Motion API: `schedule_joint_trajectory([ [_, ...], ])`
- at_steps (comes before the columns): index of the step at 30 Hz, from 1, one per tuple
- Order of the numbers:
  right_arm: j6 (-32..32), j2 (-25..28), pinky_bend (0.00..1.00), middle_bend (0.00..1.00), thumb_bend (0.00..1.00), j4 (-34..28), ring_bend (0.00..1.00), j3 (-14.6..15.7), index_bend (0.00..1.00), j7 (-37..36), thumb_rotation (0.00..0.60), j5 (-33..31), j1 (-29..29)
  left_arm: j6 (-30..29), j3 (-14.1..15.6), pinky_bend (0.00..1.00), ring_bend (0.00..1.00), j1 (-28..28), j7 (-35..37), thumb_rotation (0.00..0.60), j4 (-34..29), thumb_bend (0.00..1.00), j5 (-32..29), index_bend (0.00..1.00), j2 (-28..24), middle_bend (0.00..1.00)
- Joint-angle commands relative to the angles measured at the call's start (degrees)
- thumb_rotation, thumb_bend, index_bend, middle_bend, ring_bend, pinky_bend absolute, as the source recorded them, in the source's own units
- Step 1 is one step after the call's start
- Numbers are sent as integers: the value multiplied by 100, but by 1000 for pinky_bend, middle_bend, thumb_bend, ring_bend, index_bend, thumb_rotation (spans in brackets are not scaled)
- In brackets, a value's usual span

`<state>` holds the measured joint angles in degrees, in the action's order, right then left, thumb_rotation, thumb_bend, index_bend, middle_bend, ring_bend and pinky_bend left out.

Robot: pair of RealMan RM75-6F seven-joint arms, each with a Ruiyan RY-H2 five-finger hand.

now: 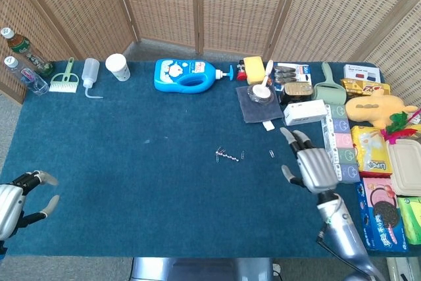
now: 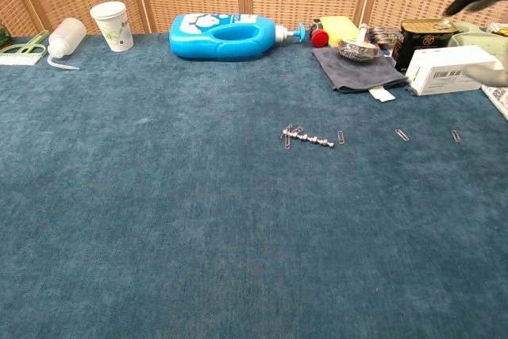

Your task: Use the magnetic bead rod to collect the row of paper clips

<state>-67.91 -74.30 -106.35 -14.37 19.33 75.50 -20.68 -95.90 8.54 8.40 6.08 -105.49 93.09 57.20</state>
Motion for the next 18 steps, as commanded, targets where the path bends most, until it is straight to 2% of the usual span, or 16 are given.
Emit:
schedule_joint_trajectory([
  [1, 240, -435, 691, 307, 394, 321, 271, -233, 49, 357, 600, -390, -403, 94, -118, 768, 453, 74, 103, 577, -23, 302, 59, 442, -60, 450],
  [3, 238, -729, 767, 373, 394, 628, 358, -337, 79, 535, 600, -612, -600, 188, -190, 768, 453, 129, 150, 577, -65, 302, 81, 442, -132, 450],
  [10, 18, -1373, 904, 563, 392, 1362, 596, -384, 226, 867, 600, -804, -932, 513, -418, 768, 453, 282, 168, 577, -160, 302, 31, 442, -237, 450],
  [18, 271, -1616, 974, 676, 388, 1724, 746, -319, 365, 852, 600, -1005, -1209, 805, -644, 768, 453, 435, 117, 575, -256, 302, -25, 438, -273, 450],
])
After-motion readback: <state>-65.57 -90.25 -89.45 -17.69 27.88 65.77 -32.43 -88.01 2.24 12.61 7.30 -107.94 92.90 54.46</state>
